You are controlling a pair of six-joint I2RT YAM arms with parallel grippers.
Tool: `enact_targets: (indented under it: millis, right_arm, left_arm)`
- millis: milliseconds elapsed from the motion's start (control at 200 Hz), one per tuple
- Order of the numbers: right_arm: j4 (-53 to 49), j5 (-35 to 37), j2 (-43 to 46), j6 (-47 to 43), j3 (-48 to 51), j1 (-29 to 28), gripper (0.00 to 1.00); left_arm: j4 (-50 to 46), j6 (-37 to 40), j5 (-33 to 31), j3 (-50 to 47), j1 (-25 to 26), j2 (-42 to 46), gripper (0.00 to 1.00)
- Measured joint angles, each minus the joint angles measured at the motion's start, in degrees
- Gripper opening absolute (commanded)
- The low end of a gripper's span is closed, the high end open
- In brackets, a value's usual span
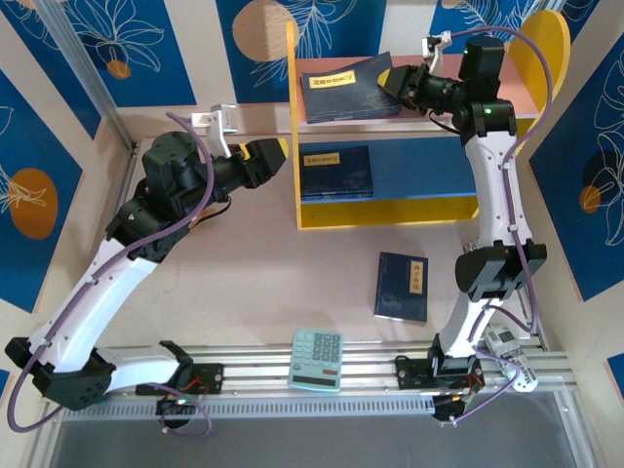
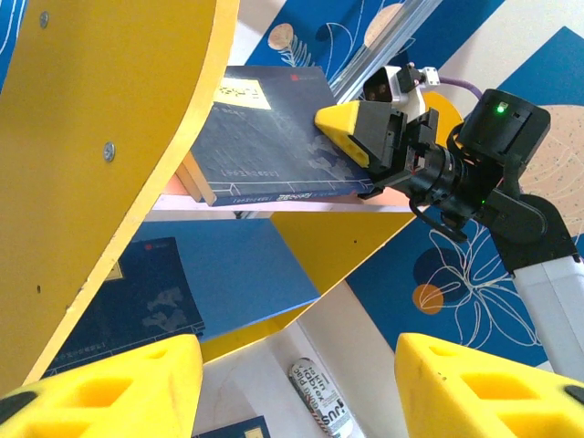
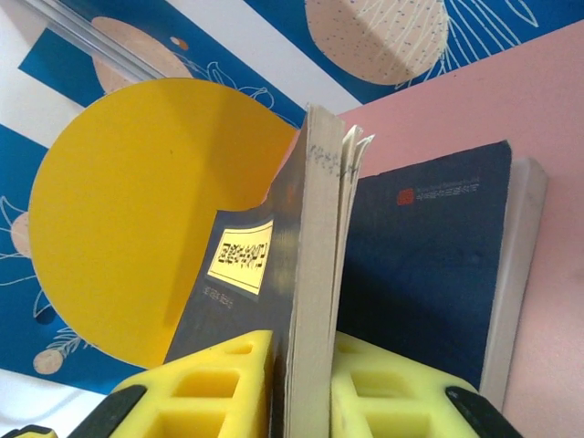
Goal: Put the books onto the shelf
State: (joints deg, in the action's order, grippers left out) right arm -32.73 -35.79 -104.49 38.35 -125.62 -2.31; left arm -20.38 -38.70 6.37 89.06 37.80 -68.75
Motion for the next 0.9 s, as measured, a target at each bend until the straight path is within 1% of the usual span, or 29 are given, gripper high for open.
enact_targets:
  millis: [115,195,315,440,525,705,900]
  right_arm:
    - [-0.57,1.22,0.37,-1.05,0.22,-0.26,0.31]
    - [-0.85,1.4,0.46,-1.81,-0.15,-0.26,0.39]
    - [-5.18,1.6,-1.27,-3.34,-5.2,-0.35,0.45]
    - [-10.91,2.01,-6.25,-5.44,-14.71,-0.35,0.49]
    - [-14.62,2.69,-8.59,-7.1,-18.53,-0.35,0.51]
    - [-18.38,4.66,-8.48,-10.93,-19.17,-0.35,0.55]
    - [-21.62,7.45,-5.99,-15.17,-17.68,-0.42,0.56]
  left_arm:
    - [0.17,-0.22,-0.02,-0.46,0.0,0.44,0.58]
    - [0.17,-0.22,0.0,-0.5,0.0,0.57,0.58]
    - [0.17,-0.2,0.0,-0.5,0.0,0.57,0.59]
    - [0.15,-0.2,0.0,-0.5,0.0,0.66,0.58]
    - [0.15,-0.17,-0.02,-0.5,0.0,0.76,0.58]
    - [0.02,-0.13,-0.02,-0.5,0.0,0.76,0.59]
    - [-0.33,0.26,-0.02,-0.48,0.0,0.74,0.59]
